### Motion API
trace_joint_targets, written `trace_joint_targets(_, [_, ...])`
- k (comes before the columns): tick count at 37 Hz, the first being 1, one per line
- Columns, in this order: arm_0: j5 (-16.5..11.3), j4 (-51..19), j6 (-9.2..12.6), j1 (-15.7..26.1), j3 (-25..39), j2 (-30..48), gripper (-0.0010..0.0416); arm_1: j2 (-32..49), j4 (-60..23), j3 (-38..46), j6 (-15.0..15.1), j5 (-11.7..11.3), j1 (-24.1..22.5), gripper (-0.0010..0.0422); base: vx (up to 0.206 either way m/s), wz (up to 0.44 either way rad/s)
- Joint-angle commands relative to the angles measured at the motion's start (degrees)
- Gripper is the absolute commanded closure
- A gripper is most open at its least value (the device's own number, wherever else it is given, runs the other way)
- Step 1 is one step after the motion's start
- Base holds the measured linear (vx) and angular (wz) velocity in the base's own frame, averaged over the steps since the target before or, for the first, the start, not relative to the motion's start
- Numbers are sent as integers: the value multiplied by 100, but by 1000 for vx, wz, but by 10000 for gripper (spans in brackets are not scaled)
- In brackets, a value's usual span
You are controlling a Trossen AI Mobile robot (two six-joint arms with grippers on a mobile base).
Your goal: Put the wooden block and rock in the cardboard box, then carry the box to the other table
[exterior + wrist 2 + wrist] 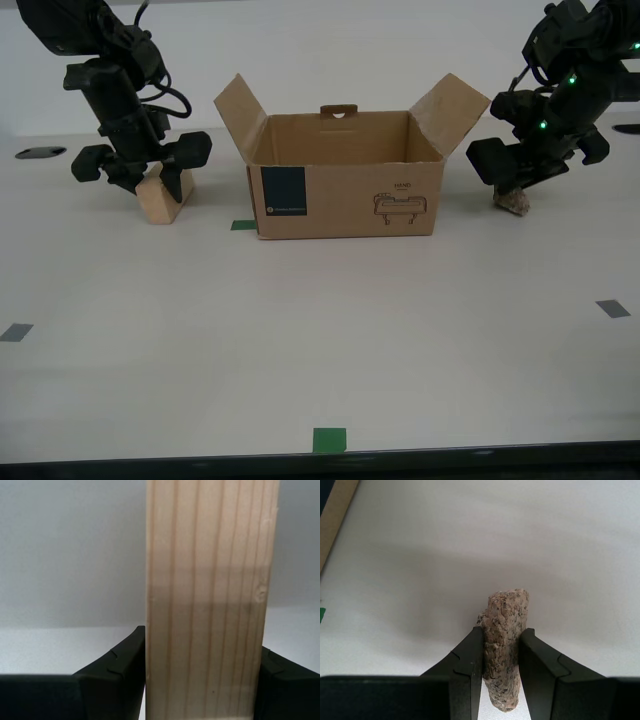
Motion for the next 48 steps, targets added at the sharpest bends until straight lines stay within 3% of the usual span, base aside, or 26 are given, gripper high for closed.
trace_joint_targets(1, [-9,-48,-15,9,-13,24,402,2,13,11,-7,-9,-2,412,0,0])
trace_joint_targets(10, [0,-50,-24,11,-13,24,369,2,13,33,-4,-9,-2,412,0,0])
trace_joint_targets(33, [-2,-42,-4,13,-13,24,116,2,13,33,-2,-9,-2,413,0,0])
trace_joint_targets(40, [0,-13,-37,13,-13,24,107,2,13,33,-2,-7,-2,412,0,0])
trace_joint_targets(48, [-2,2,-39,15,0,125,151,2,9,33,-4,-7,-4,412,0,0])
